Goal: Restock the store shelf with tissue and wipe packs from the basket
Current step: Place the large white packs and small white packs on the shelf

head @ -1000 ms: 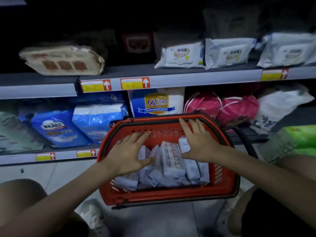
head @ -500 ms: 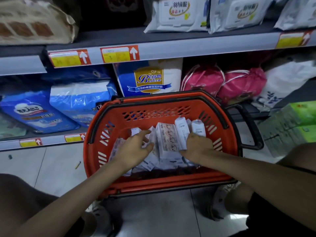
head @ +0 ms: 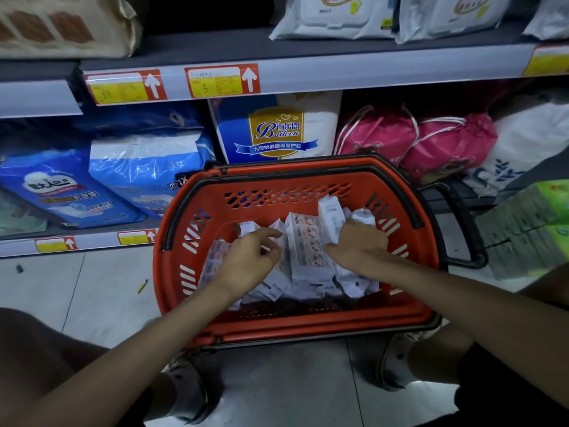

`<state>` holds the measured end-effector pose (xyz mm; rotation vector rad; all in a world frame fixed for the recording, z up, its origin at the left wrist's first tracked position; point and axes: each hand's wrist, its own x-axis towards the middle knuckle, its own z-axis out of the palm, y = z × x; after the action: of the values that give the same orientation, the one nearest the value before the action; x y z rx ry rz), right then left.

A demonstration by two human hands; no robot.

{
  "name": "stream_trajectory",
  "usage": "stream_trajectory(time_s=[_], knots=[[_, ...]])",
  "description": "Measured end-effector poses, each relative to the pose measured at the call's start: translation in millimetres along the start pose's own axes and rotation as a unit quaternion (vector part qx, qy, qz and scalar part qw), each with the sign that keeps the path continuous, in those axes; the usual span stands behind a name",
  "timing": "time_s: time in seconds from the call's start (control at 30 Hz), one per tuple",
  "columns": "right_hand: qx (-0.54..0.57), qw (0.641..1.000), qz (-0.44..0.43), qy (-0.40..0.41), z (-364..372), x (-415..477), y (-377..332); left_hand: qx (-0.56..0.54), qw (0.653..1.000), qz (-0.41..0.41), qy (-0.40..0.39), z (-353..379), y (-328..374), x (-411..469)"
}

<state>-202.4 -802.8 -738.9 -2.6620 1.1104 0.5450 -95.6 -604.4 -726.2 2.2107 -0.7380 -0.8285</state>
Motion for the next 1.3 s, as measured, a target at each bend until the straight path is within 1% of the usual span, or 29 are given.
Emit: stream_trajectory(time_s=[0.07,0.1,0.17,0.2,0.23,0.3,0.37,0.43,0.5,0.57,0.63,0.67,0.73,0.8,0.87,0.93,1.0,1.07,1.1,1.17,1.2,1.23,1.27,1.3], knots=[[0.028,0.999,-0.012,0.012,-22,-8,-5,-0.037,0.999,-0.021,0.007,-5,0,0],[0.062,0.998,-0.022,0.008,-32,-12,-6,-0.057,0.998,-0.034,0.006,-8,1,0],[0.174,0.983,-0.049,-0.03,-49,-21,-8,-0.123,0.99,-0.068,-0.003,-13,3,0],[0.243,0.967,-0.058,-0.055,-57,-27,-9,-0.178,0.98,-0.092,-0.007,-16,5,0],[0.314,0.944,-0.061,-0.077,-64,-33,-12,-0.242,0.963,-0.119,-0.015,-19,8,-1],[0.427,0.895,-0.061,-0.11,-72,-45,-18,-0.361,0.918,-0.16,-0.033,-23,14,0],[0.489,0.86,-0.067,-0.131,-76,-54,-21,-0.454,0.875,-0.166,-0.038,-25,19,0],[0.516,0.841,-0.077,-0.145,-78,-59,-23,-0.518,0.841,-0.153,-0.045,-28,23,-3],[0.539,0.822,-0.081,-0.164,-76,-60,-23,-0.553,0.819,-0.137,-0.064,-32,26,-6],[0.561,0.802,-0.083,-0.186,-75,-61,-24,-0.559,0.819,-0.11,-0.073,-35,27,-6],[0.567,0.797,-0.092,-0.186,-75,-60,-26,-0.54,0.835,-0.095,-0.055,-35,26,-3],[0.564,0.802,-0.094,-0.173,-75,-60,-26,-0.53,0.842,-0.096,-0.038,-34,25,-2],[0.544,0.825,-0.096,-0.121,-77,-61,-25,-0.523,0.845,-0.11,-0.006,-31,24,-3],[0.501,0.852,-0.135,-0.068,-75,-65,-26,-0.529,0.84,-0.121,0.005,-31,22,-3],[0.434,0.876,-0.206,-0.037,-68,-71,-28,-0.533,0.837,-0.122,0.013,-33,21,-3],[0.37,0.893,-0.257,-0.022,-64,-76,-29,-0.53,0.84,-0.116,0.018,-36,21,-3],[0.284,0.914,-0.288,-0.009,-59,-79,-29,-0.531,0.839,-0.114,0.018,-37,23,-4],[0.185,0.933,-0.307,0.046,-49,-80,-29,-0.541,0.834,-0.112,0.012,-39,26,-7],[0.162,0.936,-0.305,0.072,-45,-81,-30,-0.544,0.831,-0.113,0.013,-39,28,-8],[0.189,0.925,-0.305,0.12,-39,-79,-32,-0.544,0.832,-0.11,0.013,-40,30,-10],[0.237,0.91,-0.31,0.139,-38,-78,-33,-0.545,0.831,-0.108,0.014,-40,30,-10],[0.314,0.89,-0.302,0.136,-41,-77,-34,-0.548,0.829,-0.108,0.018,-41,31,-11],[0.415,0.86,-0.277,0.107,-45,-76,-35,-0.551,0.827,-0.111,0.026,-42,30,-11],[0.519,0.818,-0.243,0.055,-52,-75,-36,-0.551,0.826,-0.115,0.034,-44,30,-11]])
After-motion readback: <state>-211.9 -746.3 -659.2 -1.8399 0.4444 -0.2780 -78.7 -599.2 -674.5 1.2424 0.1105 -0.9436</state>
